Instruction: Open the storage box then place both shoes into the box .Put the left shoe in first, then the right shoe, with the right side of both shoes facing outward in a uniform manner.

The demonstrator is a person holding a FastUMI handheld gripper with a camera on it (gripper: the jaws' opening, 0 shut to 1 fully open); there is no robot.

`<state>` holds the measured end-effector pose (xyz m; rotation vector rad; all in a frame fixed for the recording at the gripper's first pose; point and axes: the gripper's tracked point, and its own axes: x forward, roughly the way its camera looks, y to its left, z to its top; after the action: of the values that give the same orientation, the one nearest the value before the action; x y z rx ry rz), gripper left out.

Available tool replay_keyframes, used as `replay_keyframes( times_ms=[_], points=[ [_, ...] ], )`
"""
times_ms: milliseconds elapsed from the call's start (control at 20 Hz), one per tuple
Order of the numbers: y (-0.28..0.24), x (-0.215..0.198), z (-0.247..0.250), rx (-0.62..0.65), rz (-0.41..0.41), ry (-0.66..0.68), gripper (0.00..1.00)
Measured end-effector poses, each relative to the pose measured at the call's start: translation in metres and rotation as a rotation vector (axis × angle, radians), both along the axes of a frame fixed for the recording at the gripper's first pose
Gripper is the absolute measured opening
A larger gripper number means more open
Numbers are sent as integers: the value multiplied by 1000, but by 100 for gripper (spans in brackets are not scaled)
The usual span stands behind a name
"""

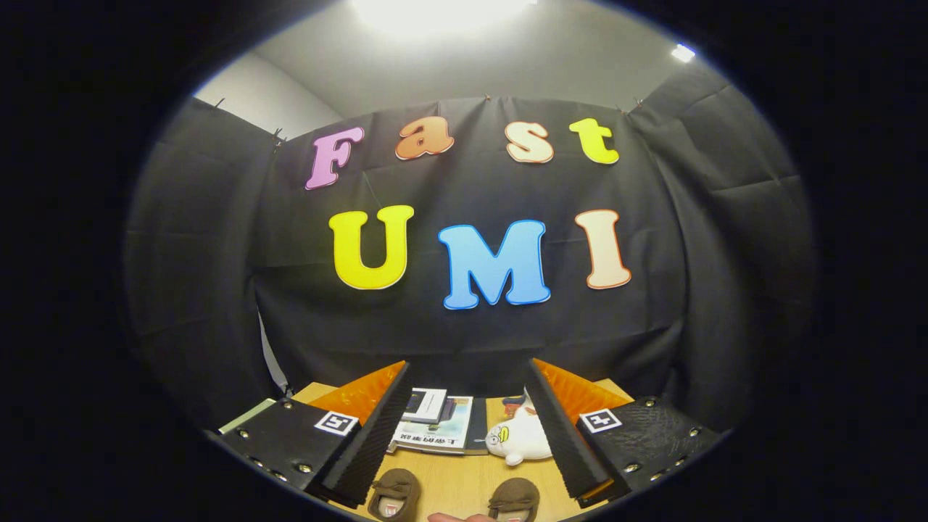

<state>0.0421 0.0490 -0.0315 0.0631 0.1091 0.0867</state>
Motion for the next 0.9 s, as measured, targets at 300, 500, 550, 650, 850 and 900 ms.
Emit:
replay_keyframes(
  times_ms=[300, 500, 550, 650, 850, 900],
  points=[
    [45, 19, -72, 156, 183, 167, 96],
    [93, 22, -116, 227, 344, 290, 97],
    [107, 21, -127, 249, 386, 323, 97],
    [134, 15, -146, 337, 466, 400, 97],
    [169, 14, -167, 521, 548, 512, 97],
    [176, 15, -176, 531, 565, 535, 97]
  ],
)
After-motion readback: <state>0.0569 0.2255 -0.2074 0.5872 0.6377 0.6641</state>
